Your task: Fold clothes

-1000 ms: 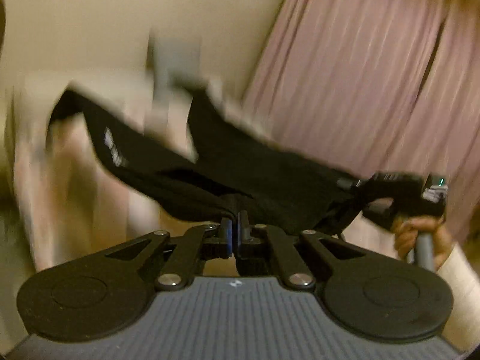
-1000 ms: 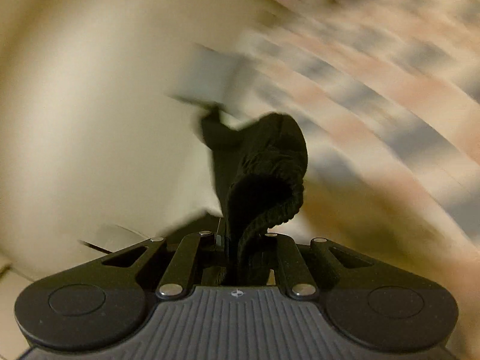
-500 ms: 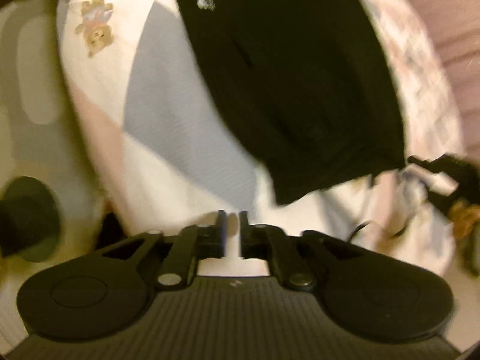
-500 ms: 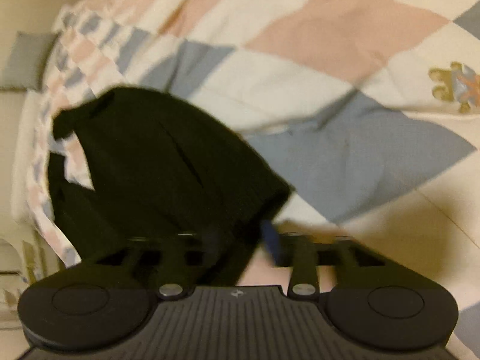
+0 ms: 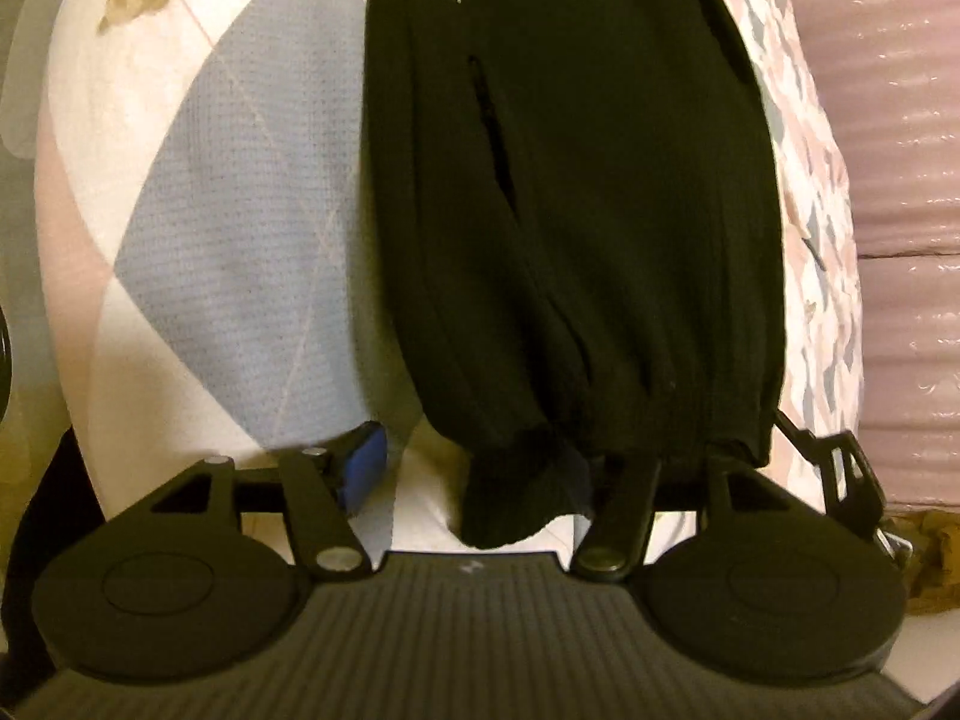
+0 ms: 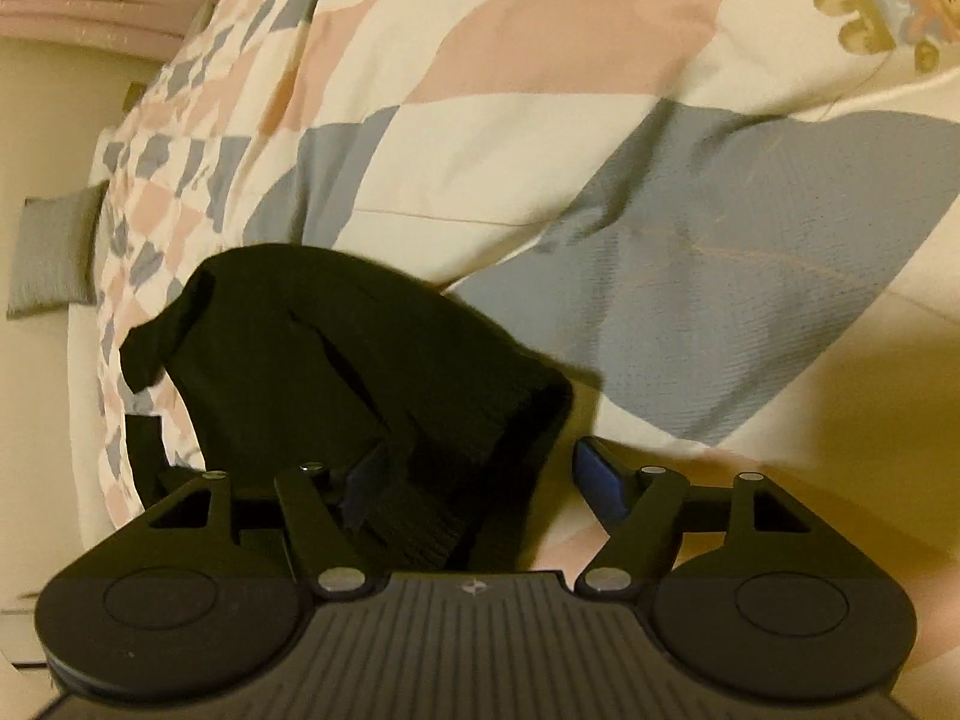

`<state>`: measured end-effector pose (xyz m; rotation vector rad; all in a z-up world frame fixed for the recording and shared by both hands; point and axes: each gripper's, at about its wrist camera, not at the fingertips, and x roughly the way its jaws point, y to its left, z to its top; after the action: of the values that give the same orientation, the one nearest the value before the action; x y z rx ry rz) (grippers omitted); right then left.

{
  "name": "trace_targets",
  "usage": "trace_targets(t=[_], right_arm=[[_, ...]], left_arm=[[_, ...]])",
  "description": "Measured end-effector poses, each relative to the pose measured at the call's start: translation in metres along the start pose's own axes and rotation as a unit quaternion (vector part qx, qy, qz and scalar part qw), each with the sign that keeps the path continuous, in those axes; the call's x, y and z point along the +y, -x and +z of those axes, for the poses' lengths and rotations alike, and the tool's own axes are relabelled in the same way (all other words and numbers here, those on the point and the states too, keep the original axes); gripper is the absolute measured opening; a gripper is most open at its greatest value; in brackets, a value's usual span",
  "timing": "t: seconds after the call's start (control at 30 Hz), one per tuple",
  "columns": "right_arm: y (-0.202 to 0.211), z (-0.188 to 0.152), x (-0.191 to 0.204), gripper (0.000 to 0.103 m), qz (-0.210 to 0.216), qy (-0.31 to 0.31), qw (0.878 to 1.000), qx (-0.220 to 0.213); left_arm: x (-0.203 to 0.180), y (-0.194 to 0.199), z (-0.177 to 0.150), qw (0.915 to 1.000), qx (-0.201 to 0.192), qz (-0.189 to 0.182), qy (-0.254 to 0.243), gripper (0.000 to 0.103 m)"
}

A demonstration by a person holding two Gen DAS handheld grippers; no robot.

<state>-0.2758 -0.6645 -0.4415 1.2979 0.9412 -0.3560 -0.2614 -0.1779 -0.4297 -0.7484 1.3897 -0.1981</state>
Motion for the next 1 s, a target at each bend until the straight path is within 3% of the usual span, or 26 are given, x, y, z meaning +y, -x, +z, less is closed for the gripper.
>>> trace_targets(t=[0.13, 0.33, 0.37, 0.4, 0.43, 0.5, 0.6, 0.67, 0.73, 0.87, 1.0], right_arm=[[-0.003, -0.001, 0.001, 0.065, 0.002, 0.007, 1.0, 0.002], [-0.002, 0.001, -0.002, 0.065, 0.005, -0.002, 1.0, -0.001], [-0.003, 0.002, -0.002, 0.065, 0.007, -0.001, 1.0, -0.001], [-0.003, 0.003, -0.002, 0.063, 0.009, 0.0, 1.0, -0.002], [-0.004, 0.003, -0.002, 0.06, 0.014, 0.0, 1.0, -0.005], [-0.005, 0.005, -0.002, 0.056, 0.015, -0.004, 1.0, -0.01], [-0.006, 0.005, 0.002, 0.012, -0.004, 0.014, 1.0, -0.013], [0.001, 0.003, 0.01, 0.01, -0.004, 0.036, 0.999, -0.017], [0.014, -0.001, 0.024, 0.009, -0.006, 0.056, 0.998, -0.019], [0.052, -0.006, 0.054, 0.008, -0.001, 0.098, 0.995, -0.023], [0.095, -0.002, 0.062, 0.008, -0.023, 0.118, 0.992, -0.037]], left_arm=[[0.021, 0.004, -0.004, 0.9979, -0.004, -0.029, 0.058, 0.057], [0.032, -0.007, -0.012, 0.993, -0.02, -0.052, 0.104, 0.063], [0.031, -0.009, -0.014, 0.9926, -0.022, -0.059, 0.104, 0.063], [0.028, -0.011, -0.014, 0.9932, -0.02, -0.065, 0.095, 0.056], [0.024, -0.013, -0.014, 0.9937, -0.018, -0.071, 0.084, 0.038], [0.01, -0.017, -0.012, 0.9972, -0.012, -0.06, 0.043, 0.032], [-0.006, -0.014, -0.014, 0.9989, -0.008, -0.024, -0.04, 0.008], [-0.014, -0.009, -0.016, 0.9958, -0.005, -0.001, -0.091, 0.005], [-0.023, 0.008, -0.024, 0.9908, -0.015, -0.003, -0.135, 0.004], [-0.045, 0.044, -0.046, 0.9741, -0.03, -0.009, -0.224, 0.004], [-0.067, 0.066, -0.083, 0.956, -0.008, -0.031, -0.291, 0.004]])
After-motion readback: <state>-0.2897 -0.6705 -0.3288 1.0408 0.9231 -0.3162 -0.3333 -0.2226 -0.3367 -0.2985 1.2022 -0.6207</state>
